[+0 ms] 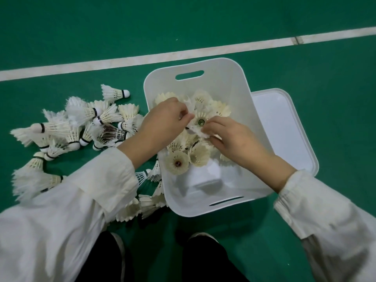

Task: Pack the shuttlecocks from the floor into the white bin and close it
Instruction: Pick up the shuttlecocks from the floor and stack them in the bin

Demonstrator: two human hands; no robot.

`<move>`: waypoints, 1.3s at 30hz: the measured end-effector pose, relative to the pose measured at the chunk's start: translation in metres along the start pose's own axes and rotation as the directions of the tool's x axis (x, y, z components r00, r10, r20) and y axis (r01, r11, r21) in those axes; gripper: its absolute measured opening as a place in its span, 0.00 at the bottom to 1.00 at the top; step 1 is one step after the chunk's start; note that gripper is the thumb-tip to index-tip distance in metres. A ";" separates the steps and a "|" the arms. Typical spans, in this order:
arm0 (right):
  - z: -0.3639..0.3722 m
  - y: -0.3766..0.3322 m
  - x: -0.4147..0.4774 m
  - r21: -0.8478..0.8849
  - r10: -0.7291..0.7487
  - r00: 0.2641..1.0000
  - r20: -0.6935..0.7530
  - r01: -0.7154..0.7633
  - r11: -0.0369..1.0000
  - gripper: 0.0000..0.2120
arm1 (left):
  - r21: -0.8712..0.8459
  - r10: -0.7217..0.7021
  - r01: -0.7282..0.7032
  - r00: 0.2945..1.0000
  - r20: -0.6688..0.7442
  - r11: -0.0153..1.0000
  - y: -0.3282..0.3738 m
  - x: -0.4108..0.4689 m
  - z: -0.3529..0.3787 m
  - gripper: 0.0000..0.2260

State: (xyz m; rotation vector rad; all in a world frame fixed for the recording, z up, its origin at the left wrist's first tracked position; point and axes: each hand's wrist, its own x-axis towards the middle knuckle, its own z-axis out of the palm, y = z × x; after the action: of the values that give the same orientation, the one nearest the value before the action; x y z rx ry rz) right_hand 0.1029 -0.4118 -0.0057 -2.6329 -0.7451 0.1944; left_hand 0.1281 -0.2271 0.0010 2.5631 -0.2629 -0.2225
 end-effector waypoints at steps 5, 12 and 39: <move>-0.022 0.007 -0.007 0.071 0.196 0.978 -0.071 -0.191 0.979 0.07 | 0.014 0.036 -0.036 0.999 0.011 0.999 0.003 -0.005 -0.007 0.10; 0.008 0.009 -0.033 -0.077 0.413 0.818 0.401 -0.419 0.905 0.08 | 0.028 0.044 -0.046 0.997 0.070 0.999 -0.001 -0.013 -0.010 0.08; -0.020 -0.024 0.012 0.061 0.128 0.990 0.062 -0.132 0.989 0.07 | 0.053 0.248 -0.251 0.967 0.056 0.966 0.017 -0.035 -0.027 0.08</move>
State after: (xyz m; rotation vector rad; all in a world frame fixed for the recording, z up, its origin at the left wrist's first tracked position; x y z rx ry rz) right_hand 0.1066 -0.3937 0.0221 -2.6249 -0.5758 0.3270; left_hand 0.0976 -0.2199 0.0361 2.5539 -0.6156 -0.1846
